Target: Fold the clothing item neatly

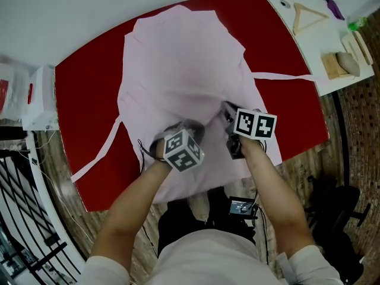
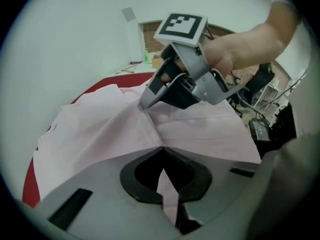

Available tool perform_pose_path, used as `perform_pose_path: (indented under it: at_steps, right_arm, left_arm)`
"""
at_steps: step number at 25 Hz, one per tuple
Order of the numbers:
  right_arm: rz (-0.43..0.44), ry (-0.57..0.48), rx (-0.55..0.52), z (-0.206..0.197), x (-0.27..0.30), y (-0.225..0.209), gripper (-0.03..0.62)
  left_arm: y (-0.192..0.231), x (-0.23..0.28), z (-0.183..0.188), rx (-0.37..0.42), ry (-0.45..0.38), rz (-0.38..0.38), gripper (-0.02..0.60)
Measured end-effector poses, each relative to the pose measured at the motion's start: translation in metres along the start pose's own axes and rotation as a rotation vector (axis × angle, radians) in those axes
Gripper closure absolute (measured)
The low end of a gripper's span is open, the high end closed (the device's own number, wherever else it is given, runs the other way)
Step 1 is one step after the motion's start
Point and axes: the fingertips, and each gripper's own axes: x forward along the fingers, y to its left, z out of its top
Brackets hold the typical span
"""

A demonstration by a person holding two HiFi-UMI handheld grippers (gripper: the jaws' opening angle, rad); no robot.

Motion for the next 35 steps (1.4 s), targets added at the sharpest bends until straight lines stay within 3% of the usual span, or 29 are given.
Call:
perform_pose_path:
  at_steps: [4,8,11,13,15,17,19,22,25,26,35]
  right_arm:
    - [0.033,0.001,0.074,-0.009,-0.007,0.003,0.571]
    - [0.018,0.017,0.09,-0.016,-0.007,-0.004,0.571]
    - [0.02,0.006,0.07,-0.012,-0.007,-0.008,0.569]
    - [0.024,-0.009,0.058,-0.006,-0.007,-0.008,0.568]
    - [0.023,-0.019,0.034,0.0,-0.008,-0.007,0.564]
    - [0.037,-0.033,-0.004,0.008,-0.009,-0.003,0.525]
    - [0.051,-0.042,-0.045,0.013,-0.009,0.002,0.508]
    - [0.062,-0.028,-0.075,0.015,-0.004,0.003,0.508]
    - [0.098,-0.011,-0.085,0.017,0.001,0.011,0.512]
    - [0.099,-0.002,-0.091,0.015,0.003,0.011,0.546]
    - [0.05,0.03,-0.134,-0.004,-0.006,-0.001,0.572]
  left_arm:
    - [-0.002,-0.011,-0.002,-0.014,-0.014,-0.016,0.578]
    - [0.001,-0.014,0.006,0.088,-0.046,0.063,0.577]
    - [-0.002,-0.007,0.005,0.132,-0.017,0.089,0.575]
    - [-0.002,-0.002,0.004,0.118,-0.005,0.098,0.568]
    - [-0.002,0.0,0.005,0.085,-0.005,0.106,0.52]
    - [-0.001,0.002,0.008,0.046,-0.007,0.102,0.462]
    - [-0.001,0.005,0.011,0.035,-0.005,0.104,0.451]
    - [0.004,0.009,0.013,0.035,0.009,0.132,0.453]
    - [0.007,0.011,0.011,0.018,0.02,0.137,0.541]
    - [0.007,0.01,0.01,0.017,0.021,0.134,0.554]
    - [-0.003,-0.016,0.004,0.04,-0.035,0.16,0.56]
